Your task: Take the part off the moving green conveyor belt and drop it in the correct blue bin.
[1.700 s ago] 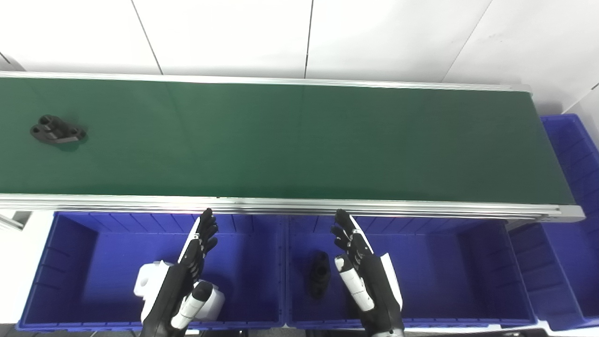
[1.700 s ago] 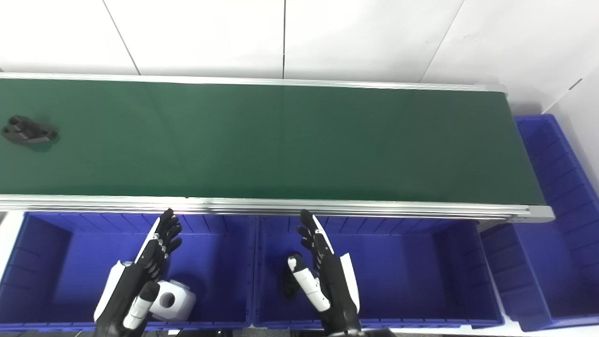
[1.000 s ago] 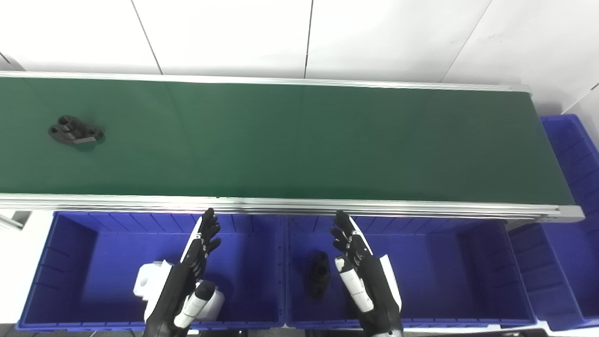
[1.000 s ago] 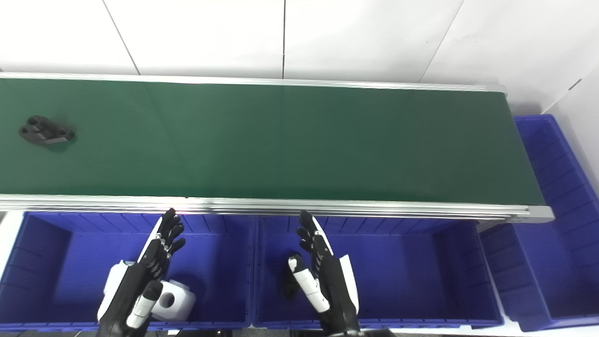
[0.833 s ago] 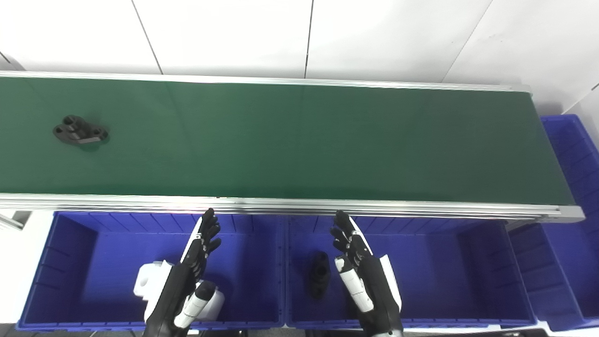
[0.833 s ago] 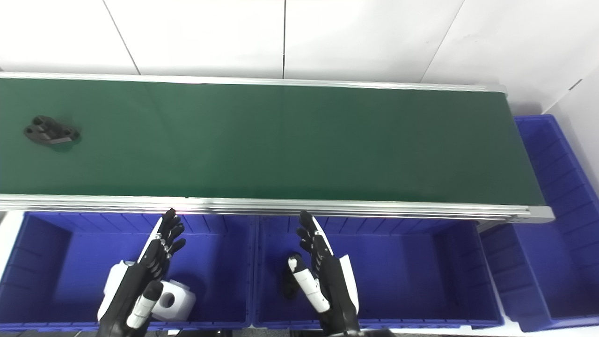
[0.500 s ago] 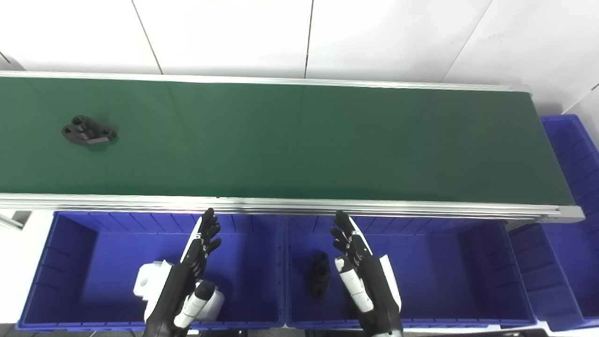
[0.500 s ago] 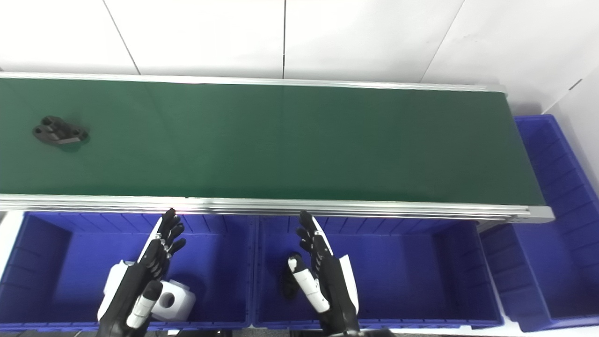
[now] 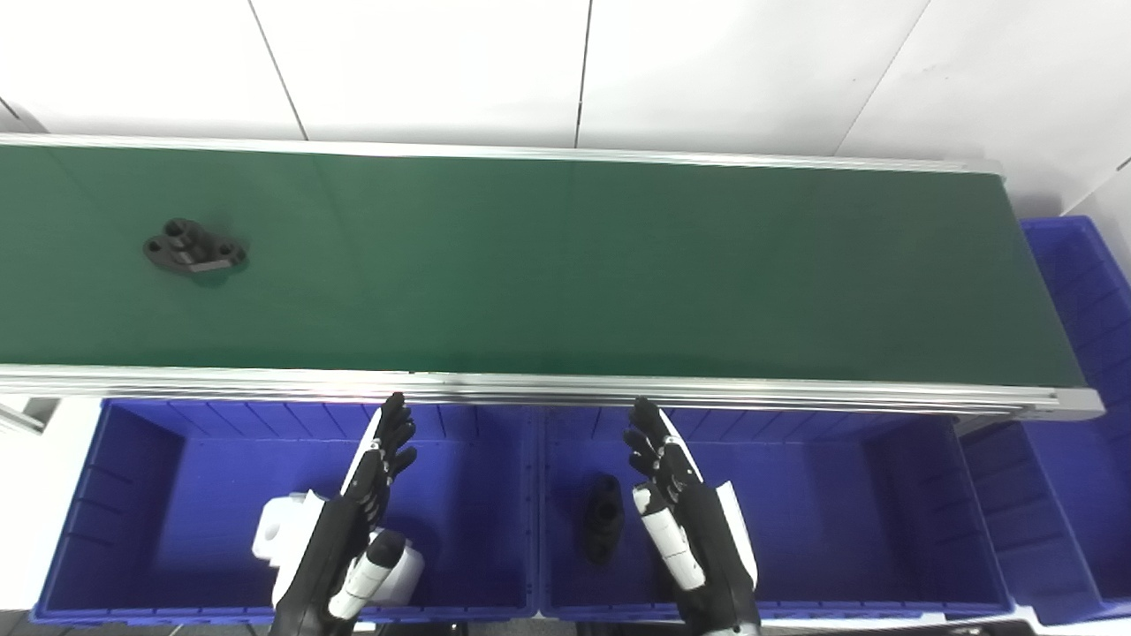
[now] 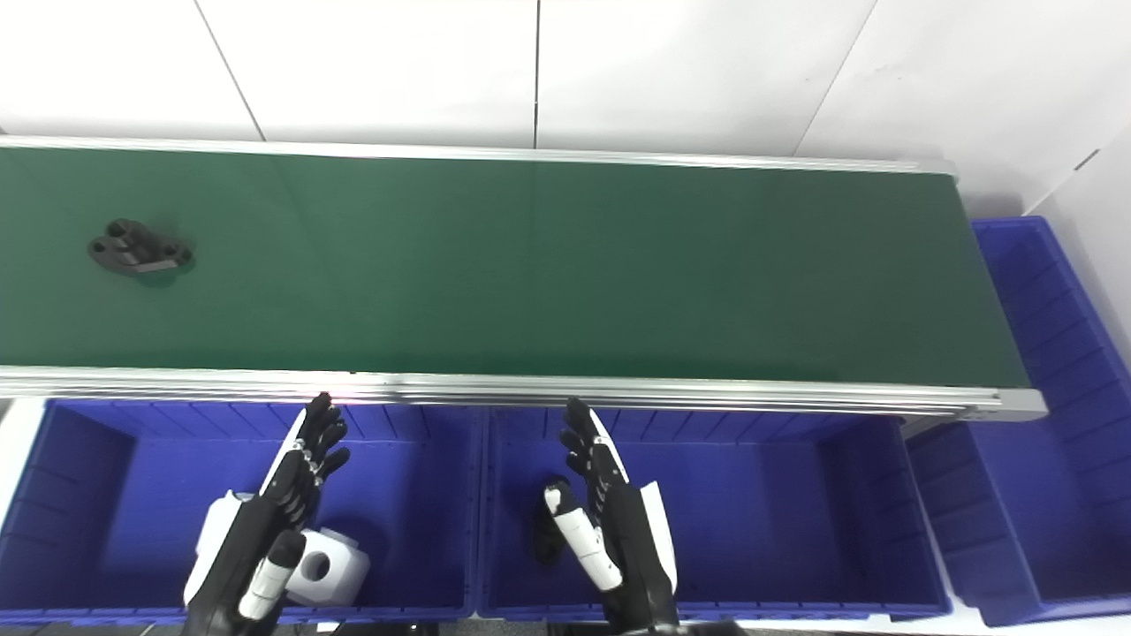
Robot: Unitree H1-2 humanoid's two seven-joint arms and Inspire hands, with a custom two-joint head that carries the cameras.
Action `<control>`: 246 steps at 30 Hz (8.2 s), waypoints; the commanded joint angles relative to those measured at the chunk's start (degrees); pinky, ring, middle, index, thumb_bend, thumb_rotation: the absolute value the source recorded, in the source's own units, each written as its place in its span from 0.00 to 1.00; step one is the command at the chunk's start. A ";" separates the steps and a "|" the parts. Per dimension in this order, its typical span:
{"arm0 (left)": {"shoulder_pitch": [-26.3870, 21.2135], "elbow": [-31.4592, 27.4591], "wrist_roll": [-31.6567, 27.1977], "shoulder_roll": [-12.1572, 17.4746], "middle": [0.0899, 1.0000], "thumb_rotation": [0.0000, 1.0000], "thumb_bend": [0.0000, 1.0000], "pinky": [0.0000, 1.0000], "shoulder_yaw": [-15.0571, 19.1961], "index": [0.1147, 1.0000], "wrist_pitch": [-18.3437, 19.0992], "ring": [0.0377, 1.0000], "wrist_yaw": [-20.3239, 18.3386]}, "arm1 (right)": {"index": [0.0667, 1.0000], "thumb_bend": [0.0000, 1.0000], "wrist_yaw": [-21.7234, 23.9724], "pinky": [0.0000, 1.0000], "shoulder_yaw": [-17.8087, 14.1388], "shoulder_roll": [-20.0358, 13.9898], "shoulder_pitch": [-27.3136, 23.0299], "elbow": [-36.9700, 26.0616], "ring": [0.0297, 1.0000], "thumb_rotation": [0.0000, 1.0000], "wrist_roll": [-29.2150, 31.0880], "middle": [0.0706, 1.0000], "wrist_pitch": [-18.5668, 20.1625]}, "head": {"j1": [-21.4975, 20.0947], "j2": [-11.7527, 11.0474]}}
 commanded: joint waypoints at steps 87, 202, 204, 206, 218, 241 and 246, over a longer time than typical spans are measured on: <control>-5.68 17.45 1.41 -5.57 0.97 0.82 0.90 0.82 -4.81 1.00 -11.96 0.92 2.56 | 1.00 0.77 3.17 1.00 -8.18 0.85 -0.78 0.48 0.95 0.74 -5.36 0.92 -14.52 | 12.19 -15.90; -3.97 9.11 -1.47 -4.48 1.00 0.79 0.86 0.85 -9.74 1.00 -7.11 0.95 1.60 | 0.45 0.53 49.18 0.16 8.53 -0.12 -69.32 2.85 0.22 0.00 -78.25 0.43 37.00 | 4.09 -9.01; -4.10 8.58 -2.09 -3.99 1.00 0.79 0.85 0.87 -9.42 1.00 -6.74 0.97 1.37 | 0.45 0.53 53.75 0.18 7.94 0.68 -68.51 -1.32 0.24 0.00 -82.17 0.43 36.15 | 2.23 -8.30; -4.14 8.01 -2.73 -3.51 1.00 0.78 0.84 0.88 -9.09 1.00 -6.40 0.98 1.15 | 0.45 0.53 57.13 0.18 7.23 1.86 -67.60 -3.99 0.25 0.00 -85.54 0.43 35.17 | 0.59 -7.63; -4.81 2.97 -7.14 -0.41 1.00 0.87 0.99 0.99 -4.03 1.00 -0.45 1.00 0.10 | 0.45 0.53 65.49 0.17 5.20 10.70 -48.92 -22.00 0.24 0.00 -96.98 0.43 25.46 | -15.34 -1.82; -9.23 -8.63 -15.59 4.80 1.00 0.92 0.86 0.92 5.08 1.00 15.22 0.97 -2.11 | 0.45 0.53 59.55 0.16 4.04 15.12 -13.27 -32.50 0.22 0.00 -98.46 0.43 23.47 | -30.15 10.20; -9.46 -9.26 -15.81 4.60 1.00 0.89 0.90 0.92 5.47 1.00 16.52 0.97 -2.15 | 0.47 0.52 54.89 0.19 2.53 13.34 -10.51 -27.10 0.25 0.00 -97.22 0.35 24.92 | -30.20 10.09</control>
